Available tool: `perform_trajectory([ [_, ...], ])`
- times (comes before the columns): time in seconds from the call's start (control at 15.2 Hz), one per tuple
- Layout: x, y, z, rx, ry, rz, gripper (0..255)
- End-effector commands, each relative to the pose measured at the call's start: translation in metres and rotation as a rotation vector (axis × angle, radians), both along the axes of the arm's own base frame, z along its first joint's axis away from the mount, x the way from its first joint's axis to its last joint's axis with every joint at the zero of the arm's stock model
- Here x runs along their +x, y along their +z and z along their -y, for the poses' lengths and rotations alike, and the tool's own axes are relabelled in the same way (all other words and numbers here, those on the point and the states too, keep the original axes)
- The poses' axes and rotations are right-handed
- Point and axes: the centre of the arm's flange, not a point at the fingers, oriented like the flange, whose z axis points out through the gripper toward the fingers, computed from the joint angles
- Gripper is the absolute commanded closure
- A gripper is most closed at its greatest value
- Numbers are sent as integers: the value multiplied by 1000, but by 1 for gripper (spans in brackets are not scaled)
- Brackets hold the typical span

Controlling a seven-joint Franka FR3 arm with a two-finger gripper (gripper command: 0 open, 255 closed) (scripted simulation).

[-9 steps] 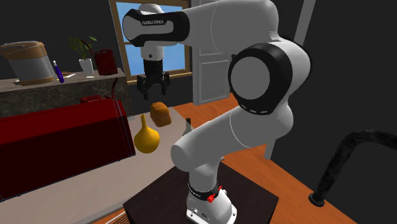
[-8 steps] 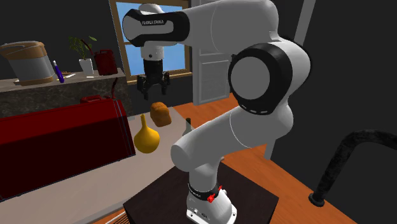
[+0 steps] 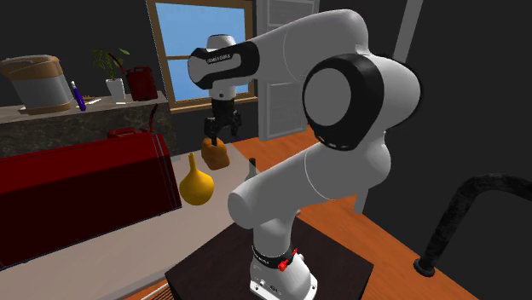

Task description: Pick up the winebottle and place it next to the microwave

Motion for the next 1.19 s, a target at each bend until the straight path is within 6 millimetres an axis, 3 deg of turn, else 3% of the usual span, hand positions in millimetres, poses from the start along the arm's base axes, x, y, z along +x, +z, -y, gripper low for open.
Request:
perform_trajectory([
  [0.0, 0, -19, 18, -10, 4, 9, 0],
  [0.86, 9, -134, 135, -68, 17, 57, 0],
  [1.12, 11, -155, 142, -70, 17, 60, 0],
])
